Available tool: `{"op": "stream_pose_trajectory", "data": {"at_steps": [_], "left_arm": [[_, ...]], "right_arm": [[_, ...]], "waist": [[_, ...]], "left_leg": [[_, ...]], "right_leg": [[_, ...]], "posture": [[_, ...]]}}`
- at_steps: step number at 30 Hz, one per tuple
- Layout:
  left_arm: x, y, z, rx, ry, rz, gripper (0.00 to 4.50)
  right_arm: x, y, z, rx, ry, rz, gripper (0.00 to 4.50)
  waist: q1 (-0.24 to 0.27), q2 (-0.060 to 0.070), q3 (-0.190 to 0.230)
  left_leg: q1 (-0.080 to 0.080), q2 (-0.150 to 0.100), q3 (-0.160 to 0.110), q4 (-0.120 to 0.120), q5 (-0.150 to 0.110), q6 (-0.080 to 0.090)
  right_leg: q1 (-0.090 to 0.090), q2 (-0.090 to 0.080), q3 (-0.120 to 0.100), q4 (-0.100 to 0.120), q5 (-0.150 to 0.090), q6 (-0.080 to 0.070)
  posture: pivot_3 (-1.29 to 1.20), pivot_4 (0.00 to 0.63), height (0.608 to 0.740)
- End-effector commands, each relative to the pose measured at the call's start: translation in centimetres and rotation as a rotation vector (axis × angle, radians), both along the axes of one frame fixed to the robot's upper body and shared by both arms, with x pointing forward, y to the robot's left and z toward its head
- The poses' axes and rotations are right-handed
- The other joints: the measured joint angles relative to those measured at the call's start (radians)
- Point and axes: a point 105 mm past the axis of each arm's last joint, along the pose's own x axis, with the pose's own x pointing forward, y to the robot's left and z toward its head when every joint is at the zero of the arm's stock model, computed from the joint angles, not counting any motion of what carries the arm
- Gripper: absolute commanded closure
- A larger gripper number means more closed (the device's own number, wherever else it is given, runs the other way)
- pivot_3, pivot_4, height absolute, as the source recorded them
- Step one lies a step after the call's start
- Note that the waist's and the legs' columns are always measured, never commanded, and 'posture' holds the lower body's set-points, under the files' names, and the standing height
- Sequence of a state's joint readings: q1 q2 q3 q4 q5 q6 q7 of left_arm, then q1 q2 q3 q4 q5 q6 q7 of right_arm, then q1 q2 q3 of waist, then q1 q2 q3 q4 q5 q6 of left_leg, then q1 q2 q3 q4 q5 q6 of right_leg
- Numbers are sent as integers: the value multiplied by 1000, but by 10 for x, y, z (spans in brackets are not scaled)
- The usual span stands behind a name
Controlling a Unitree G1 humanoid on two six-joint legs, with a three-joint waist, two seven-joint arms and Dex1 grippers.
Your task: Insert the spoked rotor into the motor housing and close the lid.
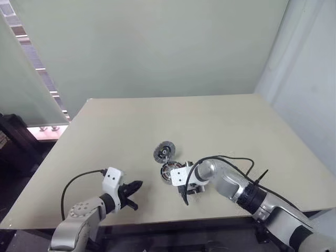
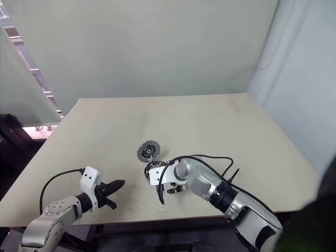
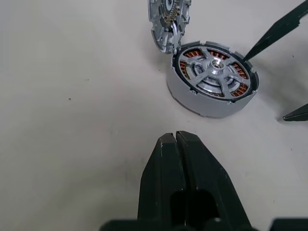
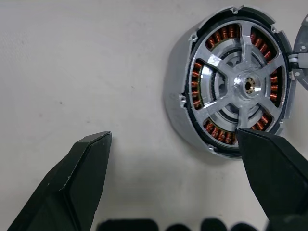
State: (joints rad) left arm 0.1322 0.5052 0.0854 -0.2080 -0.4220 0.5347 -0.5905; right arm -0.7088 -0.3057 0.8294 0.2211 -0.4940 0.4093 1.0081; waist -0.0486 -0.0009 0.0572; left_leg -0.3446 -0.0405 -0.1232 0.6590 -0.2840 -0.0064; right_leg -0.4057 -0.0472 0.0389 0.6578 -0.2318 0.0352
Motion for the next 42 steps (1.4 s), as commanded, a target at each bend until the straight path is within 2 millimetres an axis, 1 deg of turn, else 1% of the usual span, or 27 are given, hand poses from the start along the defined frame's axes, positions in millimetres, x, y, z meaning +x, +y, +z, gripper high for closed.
{"op": "stream_pose_trajectory", "data": {"at_steps": [1,7,10,18,21,22,30,32,38,42], "left_arm": [[6,-7,14,7,-59,-26,4492],[4,-9,12,3,-58,-28,4492],[3,-9,11,2,-57,-26,4500],[2,-8,9,0,-55,-20,4500],[2,-8,8,0,-55,-20,4500],[2,-8,8,0,-55,-20,4500],[3,-9,5,0,-51,-23,4500],[3,-8,4,3,-49,-21,4500],[3,-7,0,7,-47,-21,4500],[5,-9,-2,1,-49,-21,4500]], "right_arm": [[8,5,8,-34,-46,15,0],[12,6,2,-56,-42,8,0],[12,6,-2,-65,-39,2,579],[12,10,-3,-40,-42,-7,3368],[11,11,-3,-32,-42,-8,4219],[11,11,-2,-26,-44,-11,4384],[8,17,6,27,-30,-25,4400],[4,19,10,46,-16,-25,4400],[-15,23,24,81,80,-24,4400],[-31,24,29,115,179,-71,4400]], "waist": [[0,0,0],[0,0,0],[-1,0,0],[0,0,-1],[-1,0,-1],[0,0,-1],[0,0,-1],[0,0,-1],[0,0,-1],[0,0,-1]], "left_leg": [[0,0,0,0,0,0],[0,0,0,0,0,0],[1,0,0,0,0,0],[2,0,0,0,0,0],[2,0,0,-1,0,0],[2,0,0,-1,0,-1],[2,0,0,-1,0,0],[1,0,0,-1,0,0],[-1,0,0,-2,0,0],[-2,0,0,-1,0,0]], "right_leg": [[0,0,0,0,0,0],[0,0,0,0,0,0],[0,0,0,0,0,0],[1,0,0,1,0,0],[0,0,1,1,0,0],[0,0,0,1,0,0],[1,0,0,1,0,0],[0,0,0,1,0,0],[-1,0,0,1,0,0],[-2,0,0,1,0,0]], "posture": [[0,0,740],[0,0,740],[0,0,740],[0,0,740],[0,0,740],[0,0,740],[0,0,740],[0,0,740],[0,0,740],[0,0,740]]}}
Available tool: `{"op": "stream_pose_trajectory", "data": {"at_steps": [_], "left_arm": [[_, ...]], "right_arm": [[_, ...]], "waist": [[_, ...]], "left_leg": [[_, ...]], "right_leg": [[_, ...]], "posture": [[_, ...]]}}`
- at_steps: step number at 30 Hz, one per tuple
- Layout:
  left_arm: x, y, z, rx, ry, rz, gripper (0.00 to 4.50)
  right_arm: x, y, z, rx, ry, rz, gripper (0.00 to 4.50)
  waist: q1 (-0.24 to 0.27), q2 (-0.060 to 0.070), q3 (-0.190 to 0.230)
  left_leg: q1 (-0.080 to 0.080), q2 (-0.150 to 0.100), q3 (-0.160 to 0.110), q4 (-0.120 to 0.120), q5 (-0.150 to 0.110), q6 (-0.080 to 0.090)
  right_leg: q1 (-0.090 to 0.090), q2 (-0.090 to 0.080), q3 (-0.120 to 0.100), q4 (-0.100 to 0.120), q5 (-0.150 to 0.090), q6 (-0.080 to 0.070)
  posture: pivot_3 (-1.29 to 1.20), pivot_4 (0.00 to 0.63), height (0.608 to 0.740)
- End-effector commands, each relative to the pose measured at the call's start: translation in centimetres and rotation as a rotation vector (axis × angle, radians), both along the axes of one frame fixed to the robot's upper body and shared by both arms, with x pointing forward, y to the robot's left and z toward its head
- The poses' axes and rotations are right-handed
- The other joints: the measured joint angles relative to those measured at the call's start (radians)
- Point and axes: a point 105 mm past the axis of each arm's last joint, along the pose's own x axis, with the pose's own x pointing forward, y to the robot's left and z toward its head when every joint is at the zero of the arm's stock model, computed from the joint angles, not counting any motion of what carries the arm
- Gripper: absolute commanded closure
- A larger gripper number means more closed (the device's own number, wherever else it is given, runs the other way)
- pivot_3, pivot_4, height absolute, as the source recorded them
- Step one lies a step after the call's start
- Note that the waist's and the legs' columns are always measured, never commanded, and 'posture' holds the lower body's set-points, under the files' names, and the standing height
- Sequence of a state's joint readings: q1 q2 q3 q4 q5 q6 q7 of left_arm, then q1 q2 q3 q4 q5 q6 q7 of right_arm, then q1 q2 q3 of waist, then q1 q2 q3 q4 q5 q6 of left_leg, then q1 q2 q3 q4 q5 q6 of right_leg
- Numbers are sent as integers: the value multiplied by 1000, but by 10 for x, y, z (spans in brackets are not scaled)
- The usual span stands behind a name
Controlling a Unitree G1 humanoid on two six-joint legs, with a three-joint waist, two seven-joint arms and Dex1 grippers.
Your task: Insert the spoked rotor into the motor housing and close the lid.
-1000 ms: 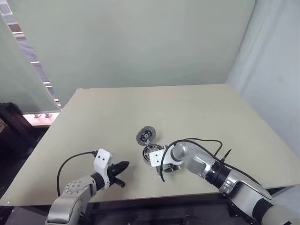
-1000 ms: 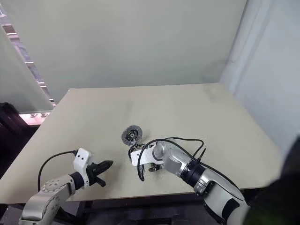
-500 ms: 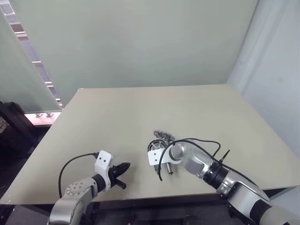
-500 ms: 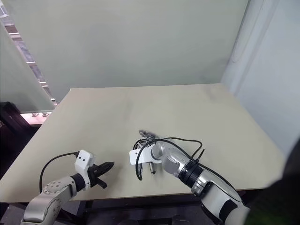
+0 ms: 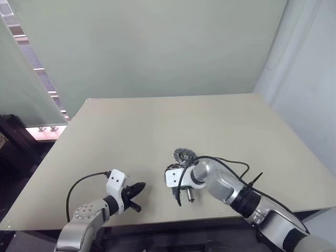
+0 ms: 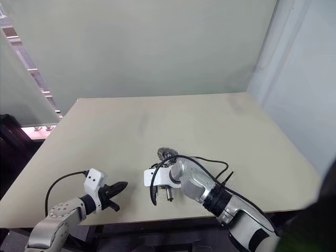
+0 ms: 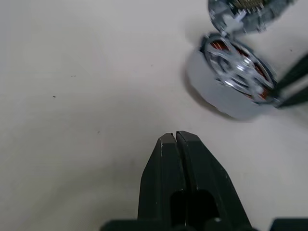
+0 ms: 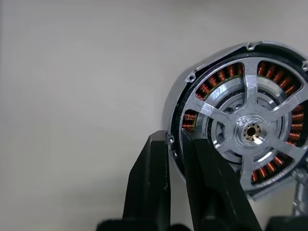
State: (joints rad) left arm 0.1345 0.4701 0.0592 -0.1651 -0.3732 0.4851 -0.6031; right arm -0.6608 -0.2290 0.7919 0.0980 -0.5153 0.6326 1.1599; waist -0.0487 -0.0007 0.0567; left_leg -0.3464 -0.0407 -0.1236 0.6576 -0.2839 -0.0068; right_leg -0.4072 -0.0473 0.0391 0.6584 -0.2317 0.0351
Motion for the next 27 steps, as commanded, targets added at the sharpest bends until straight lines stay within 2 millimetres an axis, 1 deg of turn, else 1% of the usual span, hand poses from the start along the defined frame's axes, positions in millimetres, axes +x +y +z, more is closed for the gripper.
{"op": "stream_pose_trajectory", "data": {"at_steps": [1,6,10,16,20,27], "left_arm": [[7,-4,8,-6,-52,-11,4500],[9,-9,4,-27,-55,-7,4500],[10,-14,-1,-47,-54,-4,4500],[13,-22,-5,-63,-57,-8,4500],[13,-25,-5,-67,-60,-12,4500],[11,-21,-5,-61,-62,-2,4500]], "right_arm": [[-8,9,22,80,30,-29,4400],[-21,10,14,103,128,-138,4400],[-22,17,9,154,179,-268,4400],[-21,33,7,226,238,-378,4401],[-22,38,6,243,252,-392,4401],[-21,37,5,257,247,-382,4401]], "waist": [[0,0,0],[0,0,0],[1,0,0],[-1,-1,0],[-1,-1,0],[-1,-1,0]], "left_leg": [[0,0,0,0,0,0],[0,0,0,2,0,0],[0,0,0,2,0,0],[1,0,0,2,0,0],[3,2,0,1,1,-1],[4,5,1,1,2,-3]], "right_leg": [[0,0,0,0,0,0],[0,0,-1,0,0,0],[-1,0,-1,0,0,0],[0,0,0,1,0,0],[1,1,-1,2,0,0],[1,3,-3,2,1,-2]], "posture": [[0,0,740],[0,0,740],[0,0,740],[0,0,740],[0,0,740],[0,0,740]]}}
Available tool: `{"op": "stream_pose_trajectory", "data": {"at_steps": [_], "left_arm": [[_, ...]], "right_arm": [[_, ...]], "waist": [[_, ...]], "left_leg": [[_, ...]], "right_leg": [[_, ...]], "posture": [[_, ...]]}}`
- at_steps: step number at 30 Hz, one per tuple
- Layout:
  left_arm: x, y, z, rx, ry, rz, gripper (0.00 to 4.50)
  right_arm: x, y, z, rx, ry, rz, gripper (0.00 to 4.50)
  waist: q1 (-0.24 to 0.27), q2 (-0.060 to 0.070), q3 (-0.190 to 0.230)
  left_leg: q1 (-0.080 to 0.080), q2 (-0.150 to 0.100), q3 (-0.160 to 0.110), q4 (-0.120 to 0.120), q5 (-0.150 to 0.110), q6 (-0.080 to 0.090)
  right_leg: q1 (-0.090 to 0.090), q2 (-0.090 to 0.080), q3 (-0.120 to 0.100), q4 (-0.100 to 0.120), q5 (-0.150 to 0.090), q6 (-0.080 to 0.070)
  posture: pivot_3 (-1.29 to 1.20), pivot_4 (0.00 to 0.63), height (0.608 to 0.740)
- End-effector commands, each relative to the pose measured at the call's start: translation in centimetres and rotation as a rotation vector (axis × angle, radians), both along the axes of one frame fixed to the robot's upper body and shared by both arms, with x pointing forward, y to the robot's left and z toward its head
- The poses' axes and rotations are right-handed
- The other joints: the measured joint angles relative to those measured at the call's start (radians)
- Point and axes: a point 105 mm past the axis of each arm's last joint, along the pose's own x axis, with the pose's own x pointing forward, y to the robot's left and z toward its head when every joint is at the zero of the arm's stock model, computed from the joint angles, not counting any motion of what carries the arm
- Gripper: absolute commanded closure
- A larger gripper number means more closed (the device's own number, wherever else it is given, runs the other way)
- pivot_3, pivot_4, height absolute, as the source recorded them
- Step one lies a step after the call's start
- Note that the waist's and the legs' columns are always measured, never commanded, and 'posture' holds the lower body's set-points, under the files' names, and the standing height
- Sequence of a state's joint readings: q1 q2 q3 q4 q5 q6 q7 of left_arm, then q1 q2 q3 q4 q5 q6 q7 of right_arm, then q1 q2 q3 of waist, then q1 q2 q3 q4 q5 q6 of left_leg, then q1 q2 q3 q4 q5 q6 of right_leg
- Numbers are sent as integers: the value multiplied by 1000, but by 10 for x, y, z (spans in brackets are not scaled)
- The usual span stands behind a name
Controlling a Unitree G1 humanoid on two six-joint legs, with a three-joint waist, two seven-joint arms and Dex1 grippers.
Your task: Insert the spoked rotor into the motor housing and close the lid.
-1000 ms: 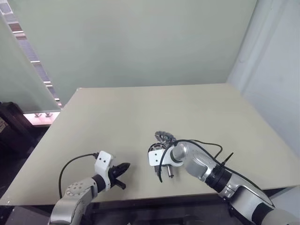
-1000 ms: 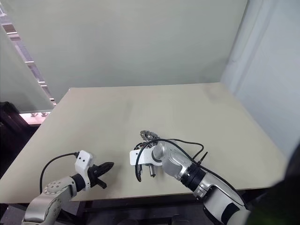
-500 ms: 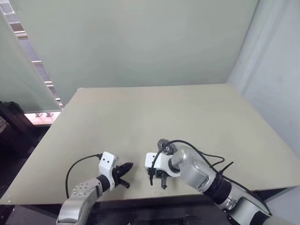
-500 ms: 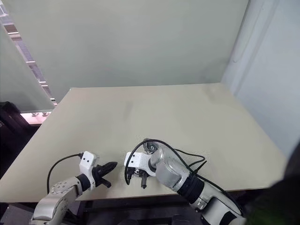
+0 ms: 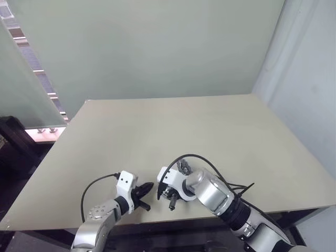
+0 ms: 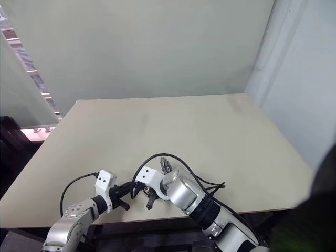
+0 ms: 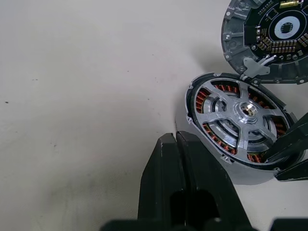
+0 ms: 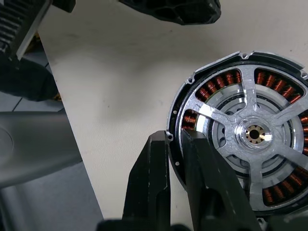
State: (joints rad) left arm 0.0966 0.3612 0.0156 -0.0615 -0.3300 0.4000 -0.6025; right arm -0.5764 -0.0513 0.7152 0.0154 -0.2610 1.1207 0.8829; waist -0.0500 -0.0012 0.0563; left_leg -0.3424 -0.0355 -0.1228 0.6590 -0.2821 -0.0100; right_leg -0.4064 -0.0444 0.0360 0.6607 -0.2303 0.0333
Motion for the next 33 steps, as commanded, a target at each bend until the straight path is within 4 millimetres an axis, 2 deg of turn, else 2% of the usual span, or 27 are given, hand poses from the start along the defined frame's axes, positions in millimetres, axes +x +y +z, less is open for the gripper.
{"op": "stream_pose_trajectory", "data": {"at_steps": [1,3,5,7,10,16,17,21,26,29,33], "left_arm": [[4,3,10,11,-50,2,4500],[4,4,10,13,-50,5,4500],[4,6,10,16,-50,13,4500],[4,8,11,18,-50,20,4500],[5,18,12,25,-52,55,4500],[2,34,14,27,-44,108,4500],[2,35,14,26,-44,112,4500],[-1,38,15,22,-40,118,4500],[-4,36,17,17,-39,103,4500],[-5,32,18,15,-40,87,4500],[-5,27,22,8,-47,67,4500]], "right_arm": [[2,8,10,49,-34,31,4401],[2,9,11,53,-46,46,4401],[2,10,14,63,-68,62,3652],[2,11,16,67,-74,76,3144],[1,14,25,98,-88,84,2118],[3,14,63,184,-164,78,52],[4,14,68,192,-176,78,52],[20,2,108,260,-325,24,52],[56,-35,145,262,-551,-96,52],[76,-67,147,177,-626,-163,52],[95,-111,121,-42,-662,-171,52]], "waist": [[0,0,0],[0,0,0],[0,0,0],[0,0,0],[1,0,0],[1,0,0],[1,0,0],[1,0,0],[1,0,0],[1,0,0],[1,0,0]], "left_leg": [[0,0,0,0,0,0],[0,0,0,0,0,0],[0,0,0,0,0,0],[0,0,0,0,0,0],[-1,0,0,-1,0,0],[-2,-1,0,-1,0,0],[-2,-1,-1,-1,0,0],[-2,-1,-1,-1,0,0],[-2,-2,-1,-1,0,0],[-3,-2,0,-2,0,0],[-5,-3,1,-2,0,0]], "right_leg": [[0,0,0,0,0,0],[0,0,0,0,0,0],[0,0,0,0,0,0],[0,0,0,0,0,0],[-1,0,0,0,0,0],[-1,-1,0,-1,0,0],[-1,-1,0,-1,0,0],[-1,-2,-1,-1,0,0],[-1,-3,-2,-2,0,0],[-1,-3,-2,-3,0,0],[-2,-4,-2,-3,0,0]], "posture": [[0,0,740],[0,0,740],[0,0,740],[0,0,740],[0,0,740],[0,0,740],[0,0,740],[0,0,740],[0,0,740],[0,0,740],[0,0,740]]}}
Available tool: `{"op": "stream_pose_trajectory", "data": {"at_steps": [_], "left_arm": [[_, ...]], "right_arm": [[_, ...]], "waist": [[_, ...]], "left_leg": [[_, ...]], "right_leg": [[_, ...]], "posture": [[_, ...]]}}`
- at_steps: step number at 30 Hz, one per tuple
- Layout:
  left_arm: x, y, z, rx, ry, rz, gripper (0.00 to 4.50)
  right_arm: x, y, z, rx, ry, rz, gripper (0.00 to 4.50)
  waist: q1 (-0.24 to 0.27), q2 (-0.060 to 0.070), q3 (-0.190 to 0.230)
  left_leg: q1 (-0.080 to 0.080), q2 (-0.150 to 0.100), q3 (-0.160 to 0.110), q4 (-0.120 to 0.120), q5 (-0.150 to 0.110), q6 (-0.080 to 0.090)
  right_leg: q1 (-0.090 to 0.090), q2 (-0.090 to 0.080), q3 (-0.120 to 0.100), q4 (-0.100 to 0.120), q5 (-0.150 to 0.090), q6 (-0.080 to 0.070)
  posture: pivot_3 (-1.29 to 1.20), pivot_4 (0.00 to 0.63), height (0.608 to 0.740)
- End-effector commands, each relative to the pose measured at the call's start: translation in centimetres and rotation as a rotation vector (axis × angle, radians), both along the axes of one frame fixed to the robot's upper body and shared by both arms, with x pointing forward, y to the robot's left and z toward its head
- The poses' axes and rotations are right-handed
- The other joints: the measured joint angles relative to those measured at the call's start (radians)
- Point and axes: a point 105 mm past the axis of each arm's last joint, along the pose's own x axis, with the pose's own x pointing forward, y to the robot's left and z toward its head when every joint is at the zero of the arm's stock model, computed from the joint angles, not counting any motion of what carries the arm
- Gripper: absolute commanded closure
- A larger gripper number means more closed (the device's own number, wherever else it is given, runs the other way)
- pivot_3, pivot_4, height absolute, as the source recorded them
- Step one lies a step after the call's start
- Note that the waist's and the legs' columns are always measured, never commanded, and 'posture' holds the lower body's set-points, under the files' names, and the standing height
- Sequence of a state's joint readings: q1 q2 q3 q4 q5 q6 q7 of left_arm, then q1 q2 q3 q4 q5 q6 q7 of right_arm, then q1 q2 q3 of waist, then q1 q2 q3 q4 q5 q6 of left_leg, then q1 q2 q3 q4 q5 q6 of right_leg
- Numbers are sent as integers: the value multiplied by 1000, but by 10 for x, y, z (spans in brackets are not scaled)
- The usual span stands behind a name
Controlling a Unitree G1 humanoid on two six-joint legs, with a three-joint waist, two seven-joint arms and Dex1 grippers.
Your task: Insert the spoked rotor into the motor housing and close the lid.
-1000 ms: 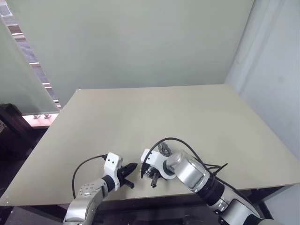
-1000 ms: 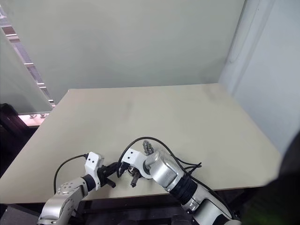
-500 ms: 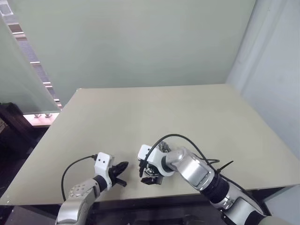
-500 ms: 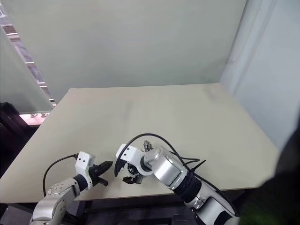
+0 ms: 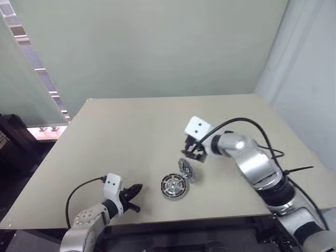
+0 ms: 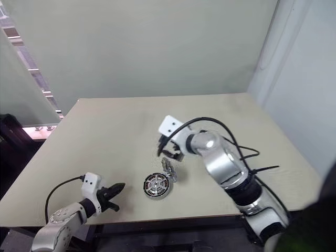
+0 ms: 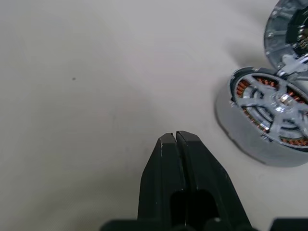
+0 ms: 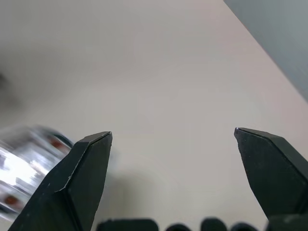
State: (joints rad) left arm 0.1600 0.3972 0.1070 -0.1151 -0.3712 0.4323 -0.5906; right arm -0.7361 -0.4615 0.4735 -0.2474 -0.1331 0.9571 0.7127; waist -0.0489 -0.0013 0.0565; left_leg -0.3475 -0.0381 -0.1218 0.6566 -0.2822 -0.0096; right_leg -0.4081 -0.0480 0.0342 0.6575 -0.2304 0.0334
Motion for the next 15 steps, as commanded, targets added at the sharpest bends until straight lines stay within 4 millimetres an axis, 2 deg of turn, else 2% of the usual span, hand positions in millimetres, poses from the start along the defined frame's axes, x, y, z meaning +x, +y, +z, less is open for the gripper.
{"op": "stream_pose_trajectory", "data": {"at_steps": [1,3,6,15], "left_arm": [[4,-4,17,-3,-56,-28,4500],[3,-5,18,-3,-56,-34,4500],[3,-5,19,1,-56,-39,4500],[4,-6,23,11,-59,-52,4500]], "right_arm": [[11,-24,-11,-135,-47,-18,52],[12,-33,-25,-189,-20,-14,52],[4,-29,-46,-196,45,24,52],[-33,30,-67,45,206,150,52]], "waist": [[0,0,0],[0,0,0],[-1,0,0],[0,0,0]], "left_leg": [[0,0,0,0,0,0],[-1,0,1,0,0,0],[0,1,2,-1,0,0],[-1,1,0,1,0,0]], "right_leg": [[0,0,0,0,0,0],[0,0,0,0,0,0],[-1,1,1,0,0,0],[0,1,1,0,0,0]], "posture": [[0,0,740],[0,0,740],[0,0,740],[0,0,740]]}}
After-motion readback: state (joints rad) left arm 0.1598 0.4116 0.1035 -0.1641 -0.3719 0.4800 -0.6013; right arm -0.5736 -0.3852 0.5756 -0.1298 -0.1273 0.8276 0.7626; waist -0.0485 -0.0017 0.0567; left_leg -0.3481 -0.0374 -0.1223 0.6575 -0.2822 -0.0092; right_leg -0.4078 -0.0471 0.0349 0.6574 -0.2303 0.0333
